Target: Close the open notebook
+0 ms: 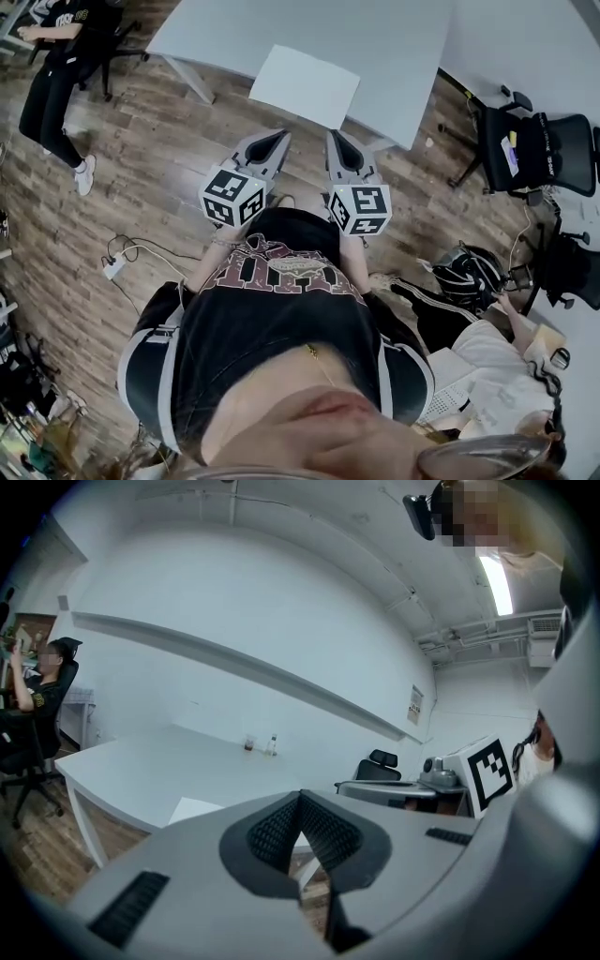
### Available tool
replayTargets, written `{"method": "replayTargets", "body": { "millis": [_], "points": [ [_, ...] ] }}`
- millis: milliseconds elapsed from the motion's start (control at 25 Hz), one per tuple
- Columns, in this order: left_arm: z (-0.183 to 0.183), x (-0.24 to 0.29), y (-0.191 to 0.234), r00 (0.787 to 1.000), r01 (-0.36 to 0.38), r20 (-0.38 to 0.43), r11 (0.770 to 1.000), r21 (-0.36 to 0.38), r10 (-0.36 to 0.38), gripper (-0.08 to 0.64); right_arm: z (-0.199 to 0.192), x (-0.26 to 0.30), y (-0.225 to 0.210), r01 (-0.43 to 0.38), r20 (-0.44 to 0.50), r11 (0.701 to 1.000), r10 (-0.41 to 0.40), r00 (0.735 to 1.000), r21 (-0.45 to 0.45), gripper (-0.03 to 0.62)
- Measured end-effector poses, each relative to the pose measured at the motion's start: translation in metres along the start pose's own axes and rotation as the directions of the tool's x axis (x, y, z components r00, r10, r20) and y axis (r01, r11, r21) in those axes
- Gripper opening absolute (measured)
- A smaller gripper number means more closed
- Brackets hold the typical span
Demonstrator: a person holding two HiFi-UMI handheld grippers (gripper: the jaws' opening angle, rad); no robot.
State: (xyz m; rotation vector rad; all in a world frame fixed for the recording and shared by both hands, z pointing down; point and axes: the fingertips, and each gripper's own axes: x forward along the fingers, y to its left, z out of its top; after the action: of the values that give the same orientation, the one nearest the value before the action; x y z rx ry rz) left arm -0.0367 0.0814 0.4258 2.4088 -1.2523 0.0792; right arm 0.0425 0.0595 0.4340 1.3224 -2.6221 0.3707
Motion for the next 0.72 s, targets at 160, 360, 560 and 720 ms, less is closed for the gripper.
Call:
{"method": "replayTargets", "body": {
  "millis": [160, 360, 560, 720],
  "points": [
    [0.005, 0.011, 0.011, 1.0, 0.017, -0.003, 1.0, -0.016, -0.017, 0.048, 0.001, 0.007, -0.007, 0.017, 0.001, 1.0, -0.017, 1.0, 0.021, 0.018],
    [0.014, 0.031, 0.022, 0.997, 0.072, -0.023, 0.997, -0.023, -0.073, 0.048, 0.006, 0.023, -0.019, 0.056, 0.001, 0.998, -0.056, 0.998, 0.028, 0.018],
    [0.031, 0.053, 0.033, 0.991, 0.131, -0.021, 0.991, -0.029, -0.132, 0.048, 0.019, 0.044, -0.032, 0.084, 0.013, 0.996, -0.084, 0.996, 0.036, 0.018],
    [0.042, 0.065, 0.049, 0.984, 0.178, -0.015, 0.983, -0.034, -0.179, 0.048, 0.025, 0.064, -0.035, 0.114, 0.014, 0.993, -0.114, 0.993, 0.039, 0.018]
  ]
}}
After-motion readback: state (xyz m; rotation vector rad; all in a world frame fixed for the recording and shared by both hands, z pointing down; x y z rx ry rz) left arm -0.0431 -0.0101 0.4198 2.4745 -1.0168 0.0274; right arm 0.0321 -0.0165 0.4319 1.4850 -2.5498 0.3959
